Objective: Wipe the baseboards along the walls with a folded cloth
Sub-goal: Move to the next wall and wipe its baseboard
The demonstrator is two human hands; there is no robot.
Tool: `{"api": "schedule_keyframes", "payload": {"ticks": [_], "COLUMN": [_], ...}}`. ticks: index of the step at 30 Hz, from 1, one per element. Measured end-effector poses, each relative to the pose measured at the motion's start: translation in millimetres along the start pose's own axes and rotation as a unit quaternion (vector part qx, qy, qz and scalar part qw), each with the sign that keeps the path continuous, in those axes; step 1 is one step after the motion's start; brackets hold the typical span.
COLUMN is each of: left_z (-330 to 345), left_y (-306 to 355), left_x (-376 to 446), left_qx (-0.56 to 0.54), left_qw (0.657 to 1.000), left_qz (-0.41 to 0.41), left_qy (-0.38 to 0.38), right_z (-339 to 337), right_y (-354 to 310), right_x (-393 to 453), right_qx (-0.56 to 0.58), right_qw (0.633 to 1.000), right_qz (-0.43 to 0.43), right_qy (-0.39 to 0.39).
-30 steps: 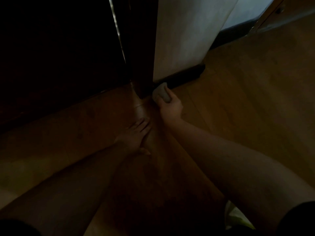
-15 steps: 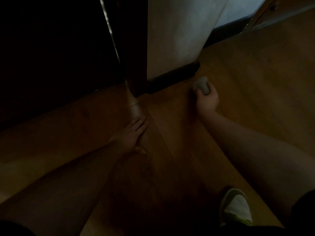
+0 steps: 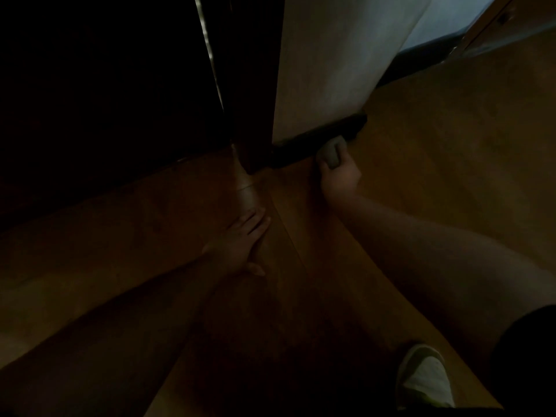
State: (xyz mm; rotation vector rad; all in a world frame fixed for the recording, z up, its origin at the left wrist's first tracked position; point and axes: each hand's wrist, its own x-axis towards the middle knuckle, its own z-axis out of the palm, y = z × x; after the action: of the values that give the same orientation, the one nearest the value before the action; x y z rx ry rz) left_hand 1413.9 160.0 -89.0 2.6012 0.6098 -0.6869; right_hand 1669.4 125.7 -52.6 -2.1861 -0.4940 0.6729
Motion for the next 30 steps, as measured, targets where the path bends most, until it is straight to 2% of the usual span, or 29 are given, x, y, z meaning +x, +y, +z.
{"api": "schedule_keyframes", "payload": {"ticks": [5,12,14,18,24,30], "left_z": [-2,-7,-9,-11,-14,-45], "left_y": [2,6,8,11,11,37], "left_x": [-1,-3,-4,-4,0,36], "left_qx": [0.01,0.027,0.034,0.08,0.169,0.172], "left_qw": [1.0,1.0,0.999,0.997,0.985,0.983], "left_qz": [0.0,-0.003,-0.008,-0.011,0.025,0.039], "left_qy": [0.002,0.007,0.0,-0.002,0.021,0.055], "right_z": [37,51,45,17,-46,-93], "right_y": [-7,-9,-9,2,36,68], "right_x": [-45,-70,-72,-69,-59,-63], "right_qx": [0.002,-0.018,-0.013,0.028,0.011,0.064], "right_qw": [0.998,0.969,0.962,0.983,0.998,0.997], "right_qz": [-0.04,-0.12,-0.145,-0.1,-0.044,0.04], "right_qy": [-0.042,-0.216,-0.231,-0.152,-0.053,0.023]}}
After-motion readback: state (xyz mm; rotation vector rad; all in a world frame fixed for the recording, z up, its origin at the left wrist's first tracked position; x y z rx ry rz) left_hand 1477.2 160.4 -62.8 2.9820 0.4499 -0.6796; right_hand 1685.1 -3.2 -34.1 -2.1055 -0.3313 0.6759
